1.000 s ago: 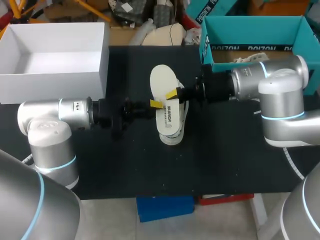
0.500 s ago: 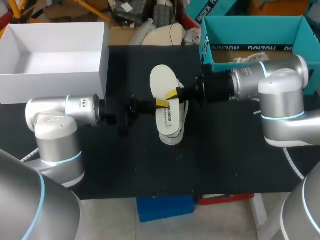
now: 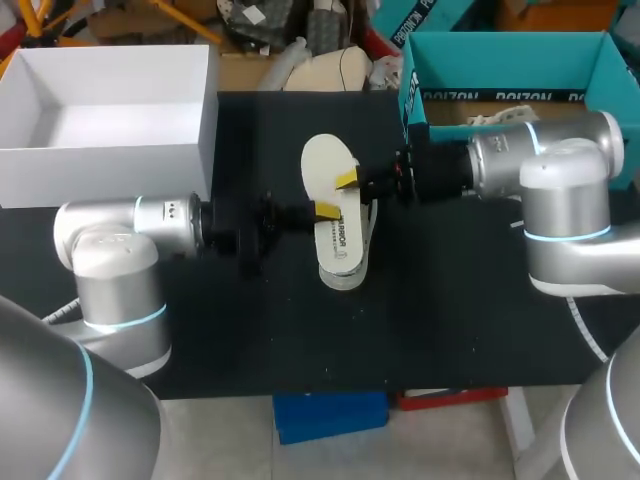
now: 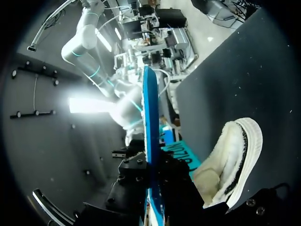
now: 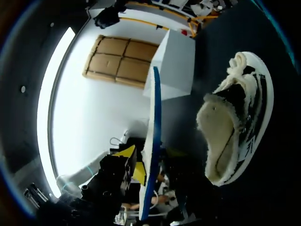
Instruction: Take the shoe out of the shoebox, open the shoe tongue, remove and reinsert the insole, then place the shoe into the shoebox
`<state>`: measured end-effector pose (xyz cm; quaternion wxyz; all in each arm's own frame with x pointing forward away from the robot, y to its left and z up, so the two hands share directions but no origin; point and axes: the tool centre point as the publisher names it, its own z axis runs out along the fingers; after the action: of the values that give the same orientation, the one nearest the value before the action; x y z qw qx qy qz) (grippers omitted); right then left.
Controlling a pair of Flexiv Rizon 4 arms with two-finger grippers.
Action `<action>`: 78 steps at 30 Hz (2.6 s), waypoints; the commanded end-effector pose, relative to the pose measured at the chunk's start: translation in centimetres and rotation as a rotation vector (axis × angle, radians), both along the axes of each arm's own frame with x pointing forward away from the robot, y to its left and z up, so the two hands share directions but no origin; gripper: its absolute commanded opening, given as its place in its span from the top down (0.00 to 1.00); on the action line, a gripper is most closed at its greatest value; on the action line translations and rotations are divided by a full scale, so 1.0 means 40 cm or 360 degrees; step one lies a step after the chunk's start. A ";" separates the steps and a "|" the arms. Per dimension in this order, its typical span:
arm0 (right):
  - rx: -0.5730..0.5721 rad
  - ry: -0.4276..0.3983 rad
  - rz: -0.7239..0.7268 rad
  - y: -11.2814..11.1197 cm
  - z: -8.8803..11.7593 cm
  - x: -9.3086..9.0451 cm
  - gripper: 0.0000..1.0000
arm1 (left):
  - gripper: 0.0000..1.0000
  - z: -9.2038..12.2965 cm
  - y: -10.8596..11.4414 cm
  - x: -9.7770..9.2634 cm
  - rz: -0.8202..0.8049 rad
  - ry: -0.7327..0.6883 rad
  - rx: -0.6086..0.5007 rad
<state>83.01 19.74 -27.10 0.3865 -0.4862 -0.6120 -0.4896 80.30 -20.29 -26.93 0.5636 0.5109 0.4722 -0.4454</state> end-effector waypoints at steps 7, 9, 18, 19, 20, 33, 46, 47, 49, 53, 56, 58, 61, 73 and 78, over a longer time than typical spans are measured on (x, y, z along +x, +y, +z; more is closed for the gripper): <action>-0.0432 -0.0256 -0.0150 -0.093 0.018 -0.098 0.00 | 1.00 -0.006 0.081 -0.135 -0.0111 0.0153 0.0212; -0.0515 -0.0306 -0.0133 -0.107 0.020 -0.112 0.00 | 1.00 -0.014 0.096 -0.161 -0.0168 0.0169 0.0258; -0.0657 -0.0386 -0.0121 -0.135 0.028 -0.141 0.00 | 1.00 -0.035 0.129 -0.225 -0.0306 0.0119 0.0428; -0.0657 -0.0386 -0.0121 -0.135 0.028 -0.141 0.00 | 1.00 -0.035 0.129 -0.225 -0.0306 0.0119 0.0428; -0.0657 -0.0386 -0.0121 -0.135 0.028 -0.141 0.00 | 1.00 -0.035 0.129 -0.225 -0.0306 0.0119 0.0428; -0.0727 -0.0408 -0.0086 -0.138 0.029 -0.145 0.00 | 1.00 -0.045 0.143 -0.240 -0.0389 0.0194 0.0440; -0.0930 -0.0534 -0.0116 -0.181 -0.005 -0.273 0.00 | 1.00 -0.096 0.164 -0.314 -0.0599 0.0524 0.0499; -0.0935 -0.0543 -0.0119 -0.186 -0.005 -0.280 0.00 | 1.00 -0.098 0.164 -0.318 -0.0611 0.0538 0.0519; -0.0942 -0.0548 -0.0122 -0.193 -0.007 -0.293 0.00 | 1.00 -0.099 0.162 -0.326 -0.0644 0.0575 0.0549; -0.0947 -0.0566 -0.0129 -0.202 -0.008 -0.309 0.00 | 1.00 -0.092 0.158 -0.334 -0.0686 0.0608 0.0657; -0.0947 -0.0566 -0.0129 -0.202 -0.008 -0.309 0.00 | 1.00 -0.080 0.158 -0.328 -0.0695 0.0643 0.0727; -0.0947 -0.0566 -0.0129 -0.202 -0.008 -0.309 0.00 | 1.00 -0.071 0.155 -0.320 -0.0704 0.0648 0.0781; -0.0947 -0.0566 -0.0129 -0.202 -0.008 -0.309 0.00 | 1.00 -0.065 0.145 -0.304 -0.0757 0.0672 0.0835; -0.0947 -0.0566 -0.0129 -0.202 -0.008 -0.309 0.00 | 1.00 -0.103 0.094 -0.241 -0.0882 0.0662 0.1099; -0.0947 -0.0566 -0.0129 -0.202 -0.008 -0.309 0.00 | 1.00 -0.134 0.065 -0.206 -0.0917 0.0674 0.1127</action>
<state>70.66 11.54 -27.42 0.0959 -0.5077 -0.7658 -0.3830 70.90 -16.39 -31.37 0.1307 0.6708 0.5528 -0.4769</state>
